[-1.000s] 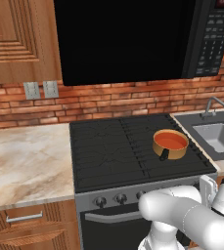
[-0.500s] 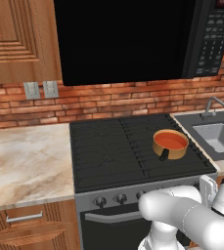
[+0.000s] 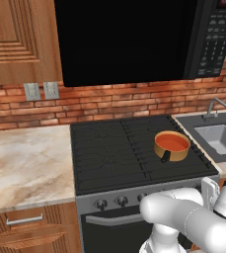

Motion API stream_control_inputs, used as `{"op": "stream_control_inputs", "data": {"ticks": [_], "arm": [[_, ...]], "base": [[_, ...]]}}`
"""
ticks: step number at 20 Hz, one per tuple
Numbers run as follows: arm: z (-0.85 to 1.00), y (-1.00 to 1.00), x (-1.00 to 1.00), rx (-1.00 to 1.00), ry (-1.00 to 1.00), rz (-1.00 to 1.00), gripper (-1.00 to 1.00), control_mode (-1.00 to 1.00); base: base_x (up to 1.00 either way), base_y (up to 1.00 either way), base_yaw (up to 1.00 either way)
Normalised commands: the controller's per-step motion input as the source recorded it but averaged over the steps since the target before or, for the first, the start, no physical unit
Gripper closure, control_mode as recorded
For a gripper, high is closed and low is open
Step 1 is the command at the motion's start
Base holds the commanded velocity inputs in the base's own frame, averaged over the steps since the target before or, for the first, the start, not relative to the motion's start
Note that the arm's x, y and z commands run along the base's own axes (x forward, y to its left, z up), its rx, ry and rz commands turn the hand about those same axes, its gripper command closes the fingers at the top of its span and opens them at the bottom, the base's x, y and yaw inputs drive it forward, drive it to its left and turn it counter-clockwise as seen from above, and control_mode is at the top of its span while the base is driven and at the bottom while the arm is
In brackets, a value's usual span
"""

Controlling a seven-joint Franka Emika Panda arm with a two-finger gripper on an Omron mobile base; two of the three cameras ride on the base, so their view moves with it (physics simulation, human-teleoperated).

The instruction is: Wait until the marinara sauce is simmered to a deep red color and then turn off the stove.

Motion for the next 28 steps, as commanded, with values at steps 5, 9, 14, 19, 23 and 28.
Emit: {"op": "stream_control_inputs", "data": {"ticks": [5, 9, 14, 19, 23, 28], "arm": [[0.0, 0.0, 0.0, 0.0, 0.0, 0.0, -1.0, -1.0], [0.0, 0.0, 0.0, 0.0, 0.0, 0.0, -1.0, -1.0], [0.0, 0.0, 0.0, 0.0, 0.0, 0.0, -1.0, -1.0], [0.0, 0.0, 0.0, 0.0, 0.0, 0.0, -1.0, -1.0], [0.0, 0.0, 0.0, 0.0, 0.0, 0.0, -1.0, -1.0], [0.0, 0.0, 0.0, 0.0, 0.0, 0.0, -1.0, -1.0]], "base": [[0.0, 0.0, 0.0], [0.0, 0.0, 0.0], [0.0, 0.0, 0.0], [0.0, 0.0, 0.0], [0.0, 0.0, 0.0], [0.0, 0.0, 0.0]]}}
